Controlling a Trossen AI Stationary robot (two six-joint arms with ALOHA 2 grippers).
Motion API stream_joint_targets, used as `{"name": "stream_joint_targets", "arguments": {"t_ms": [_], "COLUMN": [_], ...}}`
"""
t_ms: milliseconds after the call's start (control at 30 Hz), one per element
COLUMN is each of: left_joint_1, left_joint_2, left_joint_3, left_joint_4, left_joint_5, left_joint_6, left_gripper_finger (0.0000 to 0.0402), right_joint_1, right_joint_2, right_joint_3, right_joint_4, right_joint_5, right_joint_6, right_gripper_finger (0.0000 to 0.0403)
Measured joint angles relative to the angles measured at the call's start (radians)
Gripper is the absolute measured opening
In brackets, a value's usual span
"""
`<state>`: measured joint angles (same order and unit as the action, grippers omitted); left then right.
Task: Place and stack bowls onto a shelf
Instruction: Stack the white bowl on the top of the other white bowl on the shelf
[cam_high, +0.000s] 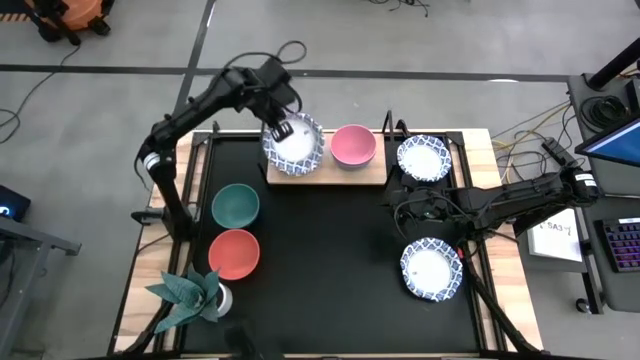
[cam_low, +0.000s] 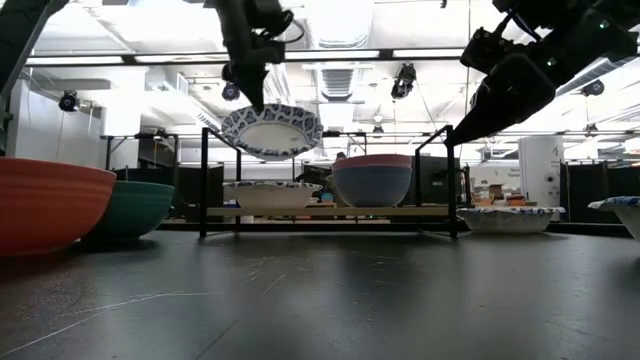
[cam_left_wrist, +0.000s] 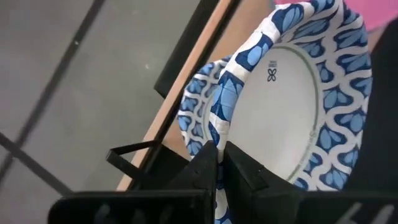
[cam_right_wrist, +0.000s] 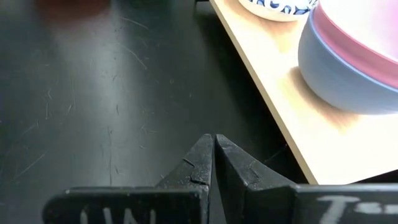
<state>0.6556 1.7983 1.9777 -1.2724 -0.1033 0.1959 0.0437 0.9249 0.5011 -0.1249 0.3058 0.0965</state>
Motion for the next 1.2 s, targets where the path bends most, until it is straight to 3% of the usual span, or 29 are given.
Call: {"name": "stream_joint_targets", "arguments": {"t_ms": [167,433,933,1200], "left_joint_1": [0.061,0.064,0.066,0.046], "left_joint_2": [0.0,0.0,0.0,0.0], "left_joint_3": [-0.009,-0.01,-0.01,-0.029], "left_joint_4": [0.016,0.063,0.068,0.065], "left_joint_5": [0.042,0.043,0.038,0.1], "left_joint_6": [0.003,0.027,0.022,0.003], "left_gripper_finger": [0.0,0.0002,0.0093,0.0097], "right_joint_1": [0.0,0.0,0.0,0.0], "right_joint_2": [0.0,0.0,0.0,0.0], "right_joint_3": [0.0,0.0,0.0,0.0], "right_joint_4": [0.0,0.0,0.0,0.0], "right_joint_5": [0.0,0.0,0.0,0.001], "right_joint_6": [0.0,0.001,0.007,0.007], "right_gripper_finger": [0.0009,0.0009,0.0009,0.0009]}}
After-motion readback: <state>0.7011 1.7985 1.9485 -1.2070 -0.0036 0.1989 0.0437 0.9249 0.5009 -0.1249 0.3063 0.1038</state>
